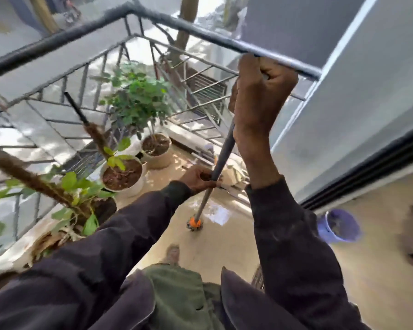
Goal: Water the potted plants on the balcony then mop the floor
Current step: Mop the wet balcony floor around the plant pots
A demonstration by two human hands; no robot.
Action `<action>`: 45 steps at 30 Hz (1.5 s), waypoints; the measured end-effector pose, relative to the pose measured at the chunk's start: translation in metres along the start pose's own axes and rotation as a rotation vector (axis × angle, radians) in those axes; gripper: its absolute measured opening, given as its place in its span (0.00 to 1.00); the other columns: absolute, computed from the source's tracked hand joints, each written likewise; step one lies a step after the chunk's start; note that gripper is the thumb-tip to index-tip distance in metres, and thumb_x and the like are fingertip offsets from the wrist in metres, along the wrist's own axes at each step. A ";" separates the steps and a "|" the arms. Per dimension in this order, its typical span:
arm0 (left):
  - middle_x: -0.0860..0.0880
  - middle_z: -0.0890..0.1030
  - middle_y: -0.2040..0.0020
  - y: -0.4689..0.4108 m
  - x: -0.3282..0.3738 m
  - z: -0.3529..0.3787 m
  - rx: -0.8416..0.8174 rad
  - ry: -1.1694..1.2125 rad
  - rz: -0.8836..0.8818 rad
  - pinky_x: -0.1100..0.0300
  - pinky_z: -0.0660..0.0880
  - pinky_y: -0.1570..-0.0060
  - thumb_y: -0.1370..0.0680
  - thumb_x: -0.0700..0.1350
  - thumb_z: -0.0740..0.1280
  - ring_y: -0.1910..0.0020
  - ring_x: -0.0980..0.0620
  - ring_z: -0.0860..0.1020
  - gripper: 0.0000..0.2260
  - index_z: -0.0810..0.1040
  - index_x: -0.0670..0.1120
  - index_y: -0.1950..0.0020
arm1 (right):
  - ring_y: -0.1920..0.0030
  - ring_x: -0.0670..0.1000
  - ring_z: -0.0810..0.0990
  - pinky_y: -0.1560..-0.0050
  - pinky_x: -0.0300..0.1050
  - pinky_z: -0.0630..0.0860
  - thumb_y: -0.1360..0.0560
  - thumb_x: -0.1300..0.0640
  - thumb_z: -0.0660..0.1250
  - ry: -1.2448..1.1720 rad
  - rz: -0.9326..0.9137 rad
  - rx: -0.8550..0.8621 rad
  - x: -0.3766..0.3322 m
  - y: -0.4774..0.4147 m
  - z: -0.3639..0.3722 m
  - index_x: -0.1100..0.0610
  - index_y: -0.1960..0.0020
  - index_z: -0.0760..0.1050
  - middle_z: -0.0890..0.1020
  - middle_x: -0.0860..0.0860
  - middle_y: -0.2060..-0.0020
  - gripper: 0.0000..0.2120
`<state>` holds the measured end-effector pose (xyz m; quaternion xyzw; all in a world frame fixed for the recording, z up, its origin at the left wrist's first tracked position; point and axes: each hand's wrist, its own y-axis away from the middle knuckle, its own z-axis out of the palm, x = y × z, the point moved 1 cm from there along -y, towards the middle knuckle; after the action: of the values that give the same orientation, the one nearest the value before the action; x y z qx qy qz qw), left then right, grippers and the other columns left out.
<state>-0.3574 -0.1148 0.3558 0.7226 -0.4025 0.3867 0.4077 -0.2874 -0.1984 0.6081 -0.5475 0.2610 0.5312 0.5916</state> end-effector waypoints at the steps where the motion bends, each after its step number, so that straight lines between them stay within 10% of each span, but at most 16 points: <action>1: 0.37 0.86 0.46 -0.019 0.012 0.010 -0.052 -0.009 0.016 0.42 0.79 0.38 0.25 0.39 0.77 0.44 0.41 0.85 0.14 0.85 0.36 0.42 | 0.76 0.64 0.59 0.76 0.57 0.59 0.29 0.63 0.67 0.023 -0.022 0.047 0.000 -0.013 -0.011 0.49 0.76 0.61 0.59 0.59 0.77 0.22; 18: 0.40 0.87 0.51 -0.200 0.185 0.188 -0.592 -0.027 0.475 0.42 0.82 0.43 0.29 0.34 0.78 0.53 0.50 0.83 0.12 0.86 0.36 0.47 | 0.76 0.67 0.58 0.76 0.57 0.58 0.27 0.64 0.66 0.408 -0.244 0.649 0.007 -0.153 -0.180 0.64 0.75 0.60 0.59 0.65 0.78 0.21; 29: 0.46 0.83 0.58 -0.290 0.200 0.296 -0.596 -0.060 0.369 0.41 0.80 0.42 0.30 0.30 0.76 0.54 0.50 0.80 0.09 0.82 0.41 0.57 | 0.76 0.66 0.66 0.72 0.63 0.64 0.22 0.62 0.66 0.545 -0.179 0.606 0.087 -0.229 -0.303 0.72 0.71 0.65 0.67 0.68 0.78 0.23; 35: 0.33 0.85 0.54 -0.334 0.196 0.322 -0.532 -0.170 0.295 0.58 0.80 0.50 0.27 0.31 0.75 0.57 0.56 0.78 0.07 0.84 0.32 0.50 | 0.77 0.60 0.66 0.76 0.58 0.61 0.24 0.68 0.64 0.417 -0.118 0.506 0.129 -0.258 -0.344 0.54 0.72 0.67 0.66 0.51 0.78 0.20; 41: 0.48 0.85 0.66 -0.361 0.196 0.326 -0.588 -0.082 -0.061 0.49 0.75 0.40 0.19 0.31 0.61 0.58 0.50 0.81 0.17 0.88 0.39 0.59 | 0.75 0.52 0.62 0.73 0.52 0.59 0.29 0.69 0.61 0.311 -0.032 0.463 0.158 -0.282 -0.353 0.48 0.72 0.66 0.65 0.45 0.78 0.20; 45: 0.33 0.85 0.47 -0.376 0.201 0.327 -0.628 -0.210 0.040 0.46 0.77 0.37 0.24 0.29 0.71 0.45 0.39 0.83 0.08 0.83 0.31 0.46 | 0.76 0.49 0.62 0.69 0.43 0.59 0.30 0.70 0.60 0.254 -0.021 0.432 0.173 -0.301 -0.359 0.48 0.71 0.67 0.66 0.39 0.77 0.19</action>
<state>0.1310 -0.3344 0.3094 0.5894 -0.5561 0.1749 0.5593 0.1376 -0.4217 0.4706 -0.4734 0.4349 0.3839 0.6629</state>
